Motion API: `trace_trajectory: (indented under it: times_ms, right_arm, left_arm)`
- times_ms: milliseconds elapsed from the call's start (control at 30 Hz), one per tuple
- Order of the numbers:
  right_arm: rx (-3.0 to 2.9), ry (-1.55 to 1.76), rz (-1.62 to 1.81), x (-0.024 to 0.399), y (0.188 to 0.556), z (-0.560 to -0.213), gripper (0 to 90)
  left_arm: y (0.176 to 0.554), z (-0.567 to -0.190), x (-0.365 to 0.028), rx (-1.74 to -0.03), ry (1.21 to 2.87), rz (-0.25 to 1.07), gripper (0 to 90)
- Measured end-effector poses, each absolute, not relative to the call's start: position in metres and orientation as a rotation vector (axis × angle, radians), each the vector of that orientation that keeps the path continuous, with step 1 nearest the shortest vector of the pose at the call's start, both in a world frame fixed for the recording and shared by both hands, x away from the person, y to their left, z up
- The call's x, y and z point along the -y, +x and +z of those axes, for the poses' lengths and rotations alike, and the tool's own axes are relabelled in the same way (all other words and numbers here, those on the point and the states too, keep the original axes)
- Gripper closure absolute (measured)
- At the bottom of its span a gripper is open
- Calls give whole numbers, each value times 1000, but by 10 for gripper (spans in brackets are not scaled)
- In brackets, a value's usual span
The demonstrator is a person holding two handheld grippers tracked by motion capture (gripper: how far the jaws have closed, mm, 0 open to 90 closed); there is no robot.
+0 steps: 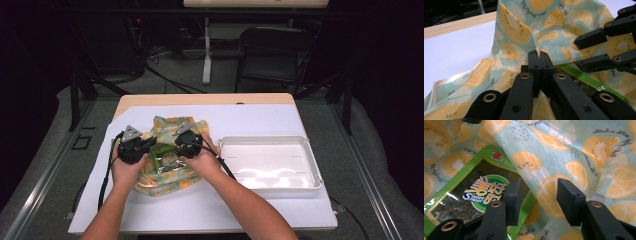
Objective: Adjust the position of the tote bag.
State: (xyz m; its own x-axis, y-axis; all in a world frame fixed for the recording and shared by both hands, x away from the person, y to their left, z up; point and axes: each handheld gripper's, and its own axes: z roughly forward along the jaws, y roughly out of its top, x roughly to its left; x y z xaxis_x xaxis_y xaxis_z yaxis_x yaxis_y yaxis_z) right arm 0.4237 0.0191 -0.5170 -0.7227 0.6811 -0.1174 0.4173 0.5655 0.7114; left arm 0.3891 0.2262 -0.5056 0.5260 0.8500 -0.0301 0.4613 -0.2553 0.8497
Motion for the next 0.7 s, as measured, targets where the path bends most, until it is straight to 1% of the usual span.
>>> trace_trajectory:
  times_ms: [133,200,233,267,300,333,400,433,533,700]
  right_arm:
    - [-2411,903,955,-19,425,-519,559]
    - [-2416,903,934,-20,426,-519,579]
    - [-2415,907,933,-20,426,-519,604]
    - [-2423,905,922,-21,426,-518,662]
    - [-2423,905,922,-21,426,-518,662]
    - [-2426,897,921,-22,426,-518,739]
    - [-2427,885,923,-22,424,-517,802]
    - [-2427,885,923,-22,424,-517,802]
    - [-2429,866,916,-23,423,-514,882]
    - [-2421,874,933,-21,425,-511,900]
  left_arm:
    - [388,-504,-225,-1066,1893,562,900]
    - [387,-503,-225,-1059,1889,561,900]
    - [386,-503,-225,-1058,1889,563,900]
    - [386,-502,-225,-1057,1890,563,900]
    - [386,-502,-224,-1057,1890,562,900]
    - [385,-502,-224,-1057,1891,562,900]
    - [385,-503,-224,-1059,1891,561,900]
    - [385,-503,-224,-1059,1891,561,900]
    - [385,-503,-224,-1057,1897,563,900]
    - [385,-504,-223,-1052,1912,577,897]
